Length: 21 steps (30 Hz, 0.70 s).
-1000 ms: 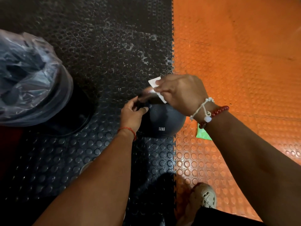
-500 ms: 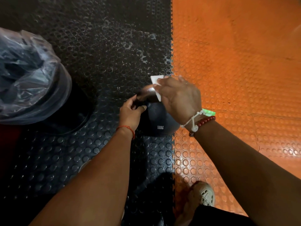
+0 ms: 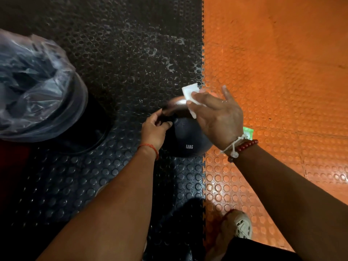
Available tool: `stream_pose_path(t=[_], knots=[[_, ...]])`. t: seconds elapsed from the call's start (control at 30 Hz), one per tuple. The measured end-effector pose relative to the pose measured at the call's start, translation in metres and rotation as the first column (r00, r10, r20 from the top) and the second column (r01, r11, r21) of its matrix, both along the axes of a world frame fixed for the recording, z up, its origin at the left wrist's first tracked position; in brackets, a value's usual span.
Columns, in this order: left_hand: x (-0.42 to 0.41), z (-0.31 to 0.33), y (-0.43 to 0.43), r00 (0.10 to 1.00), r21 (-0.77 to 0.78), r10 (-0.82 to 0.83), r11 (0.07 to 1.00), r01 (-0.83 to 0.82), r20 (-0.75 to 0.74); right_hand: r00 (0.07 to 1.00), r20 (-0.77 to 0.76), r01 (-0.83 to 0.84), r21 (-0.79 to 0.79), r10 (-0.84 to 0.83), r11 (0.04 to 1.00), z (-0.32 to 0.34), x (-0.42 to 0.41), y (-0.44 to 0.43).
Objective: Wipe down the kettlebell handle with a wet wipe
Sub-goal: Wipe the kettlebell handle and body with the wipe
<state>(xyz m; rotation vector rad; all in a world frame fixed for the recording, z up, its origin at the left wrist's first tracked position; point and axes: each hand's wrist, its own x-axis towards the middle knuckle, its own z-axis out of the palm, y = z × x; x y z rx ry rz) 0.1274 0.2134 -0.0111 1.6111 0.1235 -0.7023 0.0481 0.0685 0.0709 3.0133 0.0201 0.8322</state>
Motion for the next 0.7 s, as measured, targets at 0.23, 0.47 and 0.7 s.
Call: stream_pose_path(t=[0.23,0.47,0.7], knots=[[-0.001,0.004,0.0,1.0,-0.001,0.002,1.0,-0.002,0.021,0.998,-0.006,-0.055,-0.054,0.055,0.997,-0.003,0.0,0.01],[0.0,0.002,0.001,1.0,-0.014,0.02,1.0,-0.02,0.012,0.999,0.04,0.017,0.021,-0.018,1.0,-0.007,0.011,0.018],[0.001,0.0,0.001,1.0,-0.026,0.003,1.0,-0.003,0.01,0.999,0.041,0.036,0.013,-0.036,0.999,-0.002,0.0,-0.001]])
